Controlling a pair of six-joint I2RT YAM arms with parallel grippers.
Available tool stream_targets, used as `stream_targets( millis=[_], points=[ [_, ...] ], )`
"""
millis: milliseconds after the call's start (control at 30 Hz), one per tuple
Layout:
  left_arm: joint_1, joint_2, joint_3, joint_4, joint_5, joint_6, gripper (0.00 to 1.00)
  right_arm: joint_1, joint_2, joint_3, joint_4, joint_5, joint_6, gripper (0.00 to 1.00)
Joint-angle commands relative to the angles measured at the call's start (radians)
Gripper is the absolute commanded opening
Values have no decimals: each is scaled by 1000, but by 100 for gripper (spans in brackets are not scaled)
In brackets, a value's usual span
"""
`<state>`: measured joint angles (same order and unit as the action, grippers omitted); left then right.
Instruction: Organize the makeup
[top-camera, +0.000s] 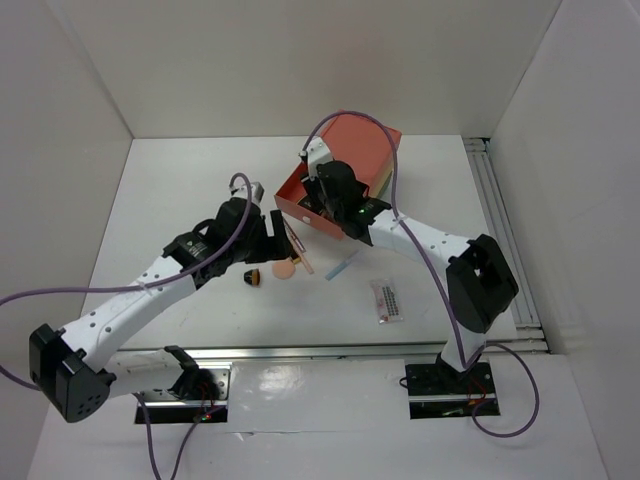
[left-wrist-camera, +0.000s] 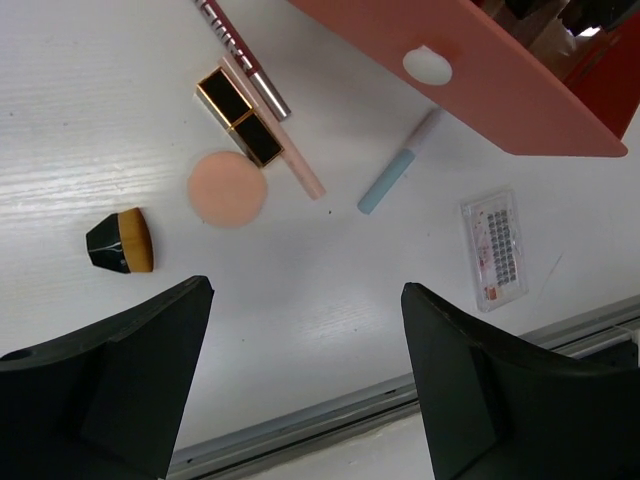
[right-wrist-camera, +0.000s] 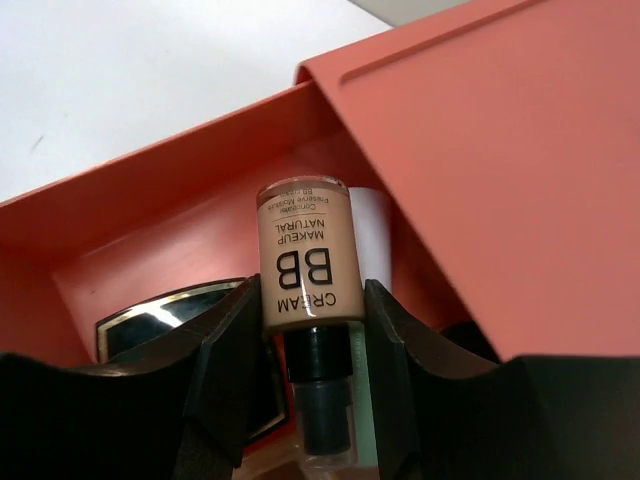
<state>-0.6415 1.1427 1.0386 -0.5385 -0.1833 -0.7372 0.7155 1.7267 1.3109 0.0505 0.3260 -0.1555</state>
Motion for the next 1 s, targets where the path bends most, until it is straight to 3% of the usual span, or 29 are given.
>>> stream_targets(
  millis=[0, 133, 167, 267, 300, 400, 633, 667, 867, 967],
  points=[
    [6, 34, 58, 81, 36, 39, 89, -5, -32, 40, 51, 86, -13, 21],
    [6, 80, 78, 100, 47, 39, 89, -5, -41, 7, 60, 102, -13, 38],
    [6, 80, 78, 100, 47, 39, 88, -5, -53, 7, 60, 102, -13, 51],
    [6, 109, 87, 118, 56, 39, 84, -5, -82, 7, 32, 48, -13, 69],
    [6, 123, 87, 129, 56, 39, 84, -5, -110, 17, 19, -15, -25, 80],
    [6, 152, 97, 150, 56, 39, 80, -5, -163, 49, 20, -166, -15, 92],
    [6, 238, 117, 212, 74, 39, 67, -140, -147, 204, -37, -283, 33, 96],
    [6, 249, 130, 212, 74, 39, 63, -202, -101, 235, -56, -303, 45, 96],
    [6, 328, 196, 226, 84, 39, 60, -456, 137, 538, -199, -508, 44, 96],
    [6, 342, 216, 226, 74, 39, 59, -546, 305, 739, -271, -616, 54, 88]
  ],
)
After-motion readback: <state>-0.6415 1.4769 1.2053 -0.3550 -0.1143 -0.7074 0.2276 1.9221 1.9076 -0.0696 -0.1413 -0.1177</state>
